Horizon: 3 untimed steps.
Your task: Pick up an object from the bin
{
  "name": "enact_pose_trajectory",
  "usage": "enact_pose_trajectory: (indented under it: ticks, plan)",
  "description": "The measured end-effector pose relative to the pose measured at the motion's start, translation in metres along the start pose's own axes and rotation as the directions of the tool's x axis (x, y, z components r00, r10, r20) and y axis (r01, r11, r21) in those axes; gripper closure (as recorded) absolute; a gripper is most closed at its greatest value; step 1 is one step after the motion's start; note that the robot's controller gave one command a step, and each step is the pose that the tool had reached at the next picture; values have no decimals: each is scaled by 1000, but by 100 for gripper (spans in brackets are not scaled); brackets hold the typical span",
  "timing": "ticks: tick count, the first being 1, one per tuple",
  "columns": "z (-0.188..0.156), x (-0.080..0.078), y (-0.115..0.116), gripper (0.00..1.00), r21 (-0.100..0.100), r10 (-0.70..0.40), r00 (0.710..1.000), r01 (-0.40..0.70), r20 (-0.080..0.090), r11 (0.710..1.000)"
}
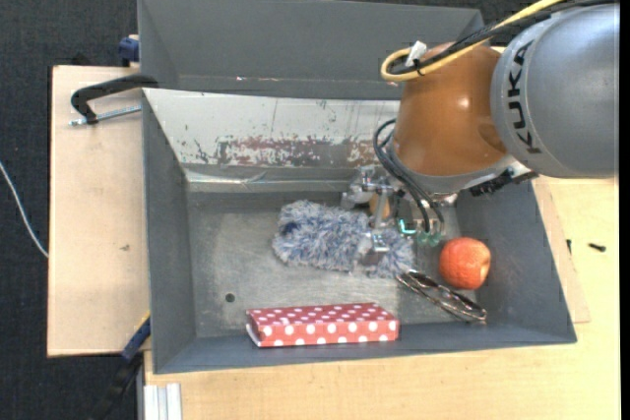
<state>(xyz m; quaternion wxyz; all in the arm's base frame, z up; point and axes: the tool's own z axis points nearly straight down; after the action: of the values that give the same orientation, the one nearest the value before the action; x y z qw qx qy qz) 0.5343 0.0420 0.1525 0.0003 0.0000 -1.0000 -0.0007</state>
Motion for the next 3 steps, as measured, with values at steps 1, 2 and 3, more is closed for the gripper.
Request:
enact_pose_trajectory:
  ticks: [1, 2, 3]
  plan:
    - [0, 0, 0, 0, 0, 0, 1000, 0, 0, 1000]
    - [47, -31, -15, 0, -3, 188, 982, -188, 10, 982]
    - [76, -40, -25, 0, -1, 47, 999, -47, 1, 999]
